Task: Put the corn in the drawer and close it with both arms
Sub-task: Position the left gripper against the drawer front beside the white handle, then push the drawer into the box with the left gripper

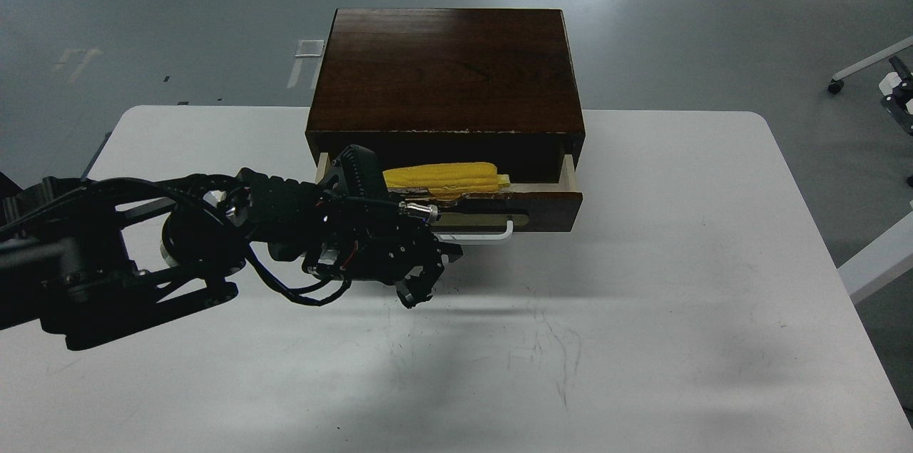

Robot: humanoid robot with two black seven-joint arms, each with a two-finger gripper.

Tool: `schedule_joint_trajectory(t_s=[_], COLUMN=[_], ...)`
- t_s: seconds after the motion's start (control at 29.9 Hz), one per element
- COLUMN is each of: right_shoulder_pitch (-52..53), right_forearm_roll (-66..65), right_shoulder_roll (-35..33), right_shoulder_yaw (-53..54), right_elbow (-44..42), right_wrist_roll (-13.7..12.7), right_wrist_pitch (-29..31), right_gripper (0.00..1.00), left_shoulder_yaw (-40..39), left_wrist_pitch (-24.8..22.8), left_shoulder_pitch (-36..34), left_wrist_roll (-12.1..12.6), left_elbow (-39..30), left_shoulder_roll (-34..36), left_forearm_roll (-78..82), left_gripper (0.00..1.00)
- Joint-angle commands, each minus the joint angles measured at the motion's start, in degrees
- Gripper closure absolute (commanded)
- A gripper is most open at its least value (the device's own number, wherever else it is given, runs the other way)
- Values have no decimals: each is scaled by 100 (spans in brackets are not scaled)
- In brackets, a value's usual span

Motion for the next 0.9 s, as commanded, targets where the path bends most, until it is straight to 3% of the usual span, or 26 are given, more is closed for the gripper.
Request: schedule_joint_trajectory(t_s=[0.0,0.87], right_shoulder_pitch=[-21,-38], right_forearm_roll=[-19,-10], right_shoulder_roll=[-9,9], right_shoulder_yaw=[3,74], right_elbow=[2,28], right_wrist_roll=[5,49], right_wrist_pitch=[0,0], right_gripper=[0,0], left_shoulder_yaw=[7,25], left_wrist_pitch=[0,0], left_shoulder_pitch=[-95,-148], left_wrist_roll=[-7,-25], left_elbow=[68,359], left_shoulder_roll=[-15,3], left_forearm_roll=[-1,-1], left_gripper=[100,100])
